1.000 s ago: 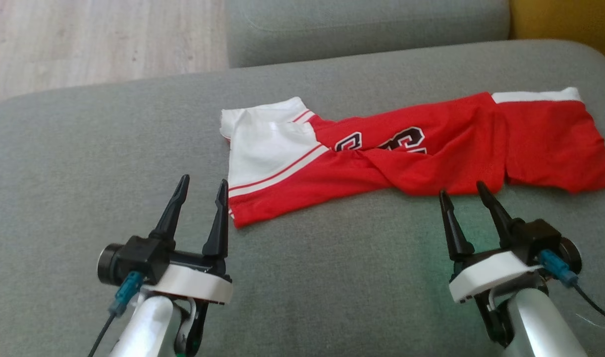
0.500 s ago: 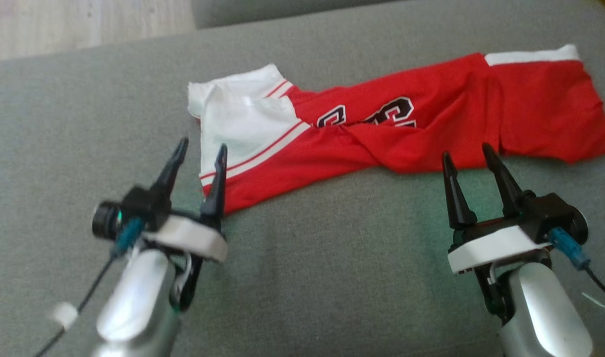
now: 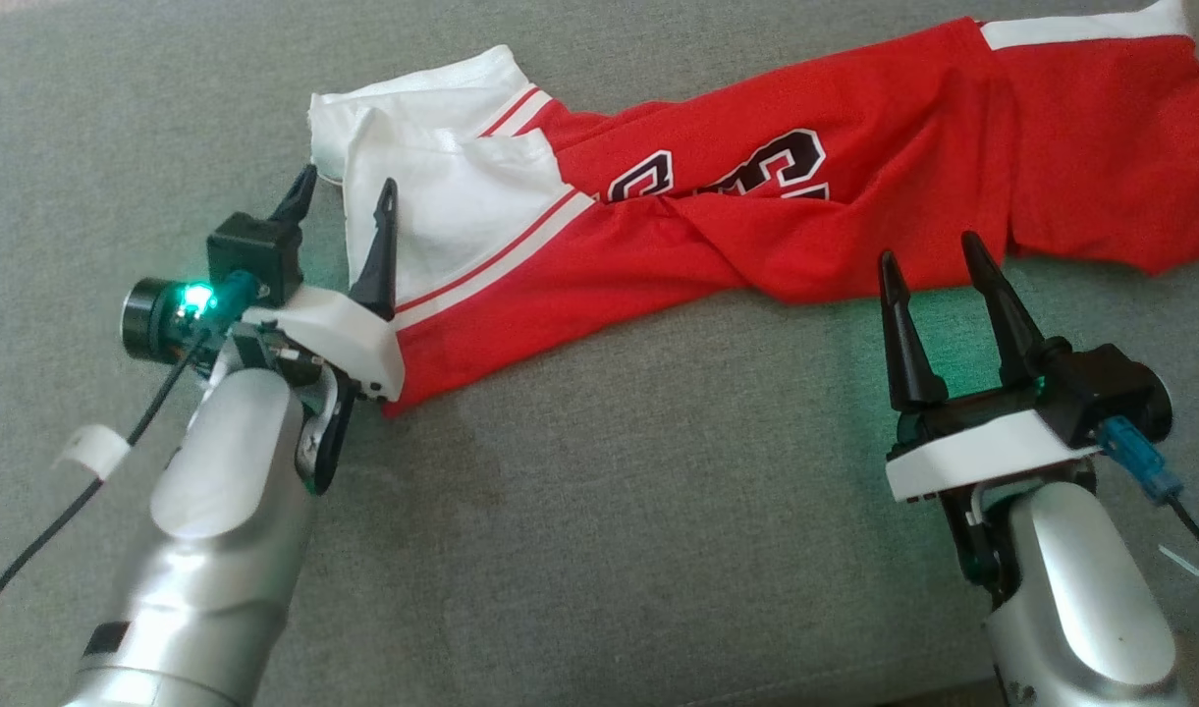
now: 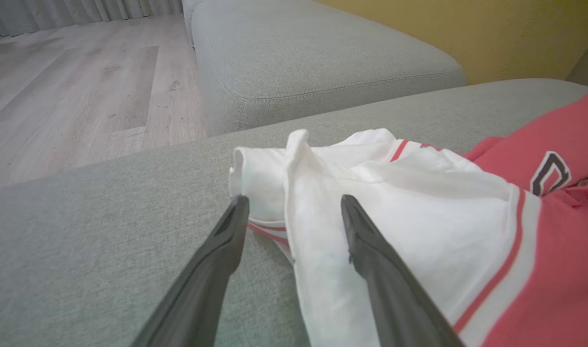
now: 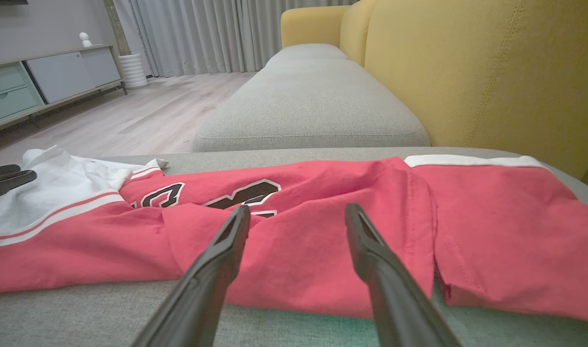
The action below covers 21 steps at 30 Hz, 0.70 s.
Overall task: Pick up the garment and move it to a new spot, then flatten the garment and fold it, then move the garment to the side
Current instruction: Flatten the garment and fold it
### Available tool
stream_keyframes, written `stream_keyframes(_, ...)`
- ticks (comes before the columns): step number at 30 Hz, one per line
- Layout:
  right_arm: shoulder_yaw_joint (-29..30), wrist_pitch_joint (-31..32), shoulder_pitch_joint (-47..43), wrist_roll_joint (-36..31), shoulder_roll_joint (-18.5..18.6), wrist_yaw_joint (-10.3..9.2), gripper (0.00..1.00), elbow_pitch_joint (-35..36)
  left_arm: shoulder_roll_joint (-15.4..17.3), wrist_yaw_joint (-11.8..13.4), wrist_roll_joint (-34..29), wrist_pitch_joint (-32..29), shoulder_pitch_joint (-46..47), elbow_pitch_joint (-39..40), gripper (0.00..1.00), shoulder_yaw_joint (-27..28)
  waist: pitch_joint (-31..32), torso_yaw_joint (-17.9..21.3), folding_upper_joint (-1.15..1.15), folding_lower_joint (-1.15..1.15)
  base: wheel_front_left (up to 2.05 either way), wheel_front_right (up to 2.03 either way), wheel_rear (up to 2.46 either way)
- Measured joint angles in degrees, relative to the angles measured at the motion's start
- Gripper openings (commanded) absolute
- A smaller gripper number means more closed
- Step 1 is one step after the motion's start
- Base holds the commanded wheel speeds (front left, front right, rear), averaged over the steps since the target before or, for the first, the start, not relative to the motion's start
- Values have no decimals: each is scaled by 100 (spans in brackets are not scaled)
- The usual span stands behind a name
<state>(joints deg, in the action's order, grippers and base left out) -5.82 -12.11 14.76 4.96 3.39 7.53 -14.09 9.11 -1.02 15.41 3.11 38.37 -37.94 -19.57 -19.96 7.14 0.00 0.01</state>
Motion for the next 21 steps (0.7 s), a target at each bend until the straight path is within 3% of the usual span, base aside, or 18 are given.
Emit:
stream_keyframes(7, 31, -48, 1, 9, -1, 0, 100, -105, -66, -18, 27, 107, -4, -229, 100, -77, 46, -51, 0, -1, 0, 0, 0)
stream_keyframes(15, 2, -47, 59, 9, -2, 0, 100, -151, -136, -258, 189, -20, -1, -371, 98, -165, 71, -40, 0, -2, 0, 0, 0)
stream_keyframes(17, 4, -47, 105, 9, -2, 0, 100, -160, -136, -308, 229, -81, 1, -398, 15, -222, 58, -20, 0, -1, 0, 0, 0)
stream_keyframes(18, 5, -48, 115, 10, -2, 0, 100, -162, -137, -309, 229, -87, 1, -400, 0, -241, 56, -13, 0, -1, 0, 0, 0)
stream_keyframes(21, 14, -48, 111, 29, -2, 0, 100, -201, -137, -310, 236, -44, 3, -398, 0, -246, 73, -8, 0, -1, 0, 0, 0)
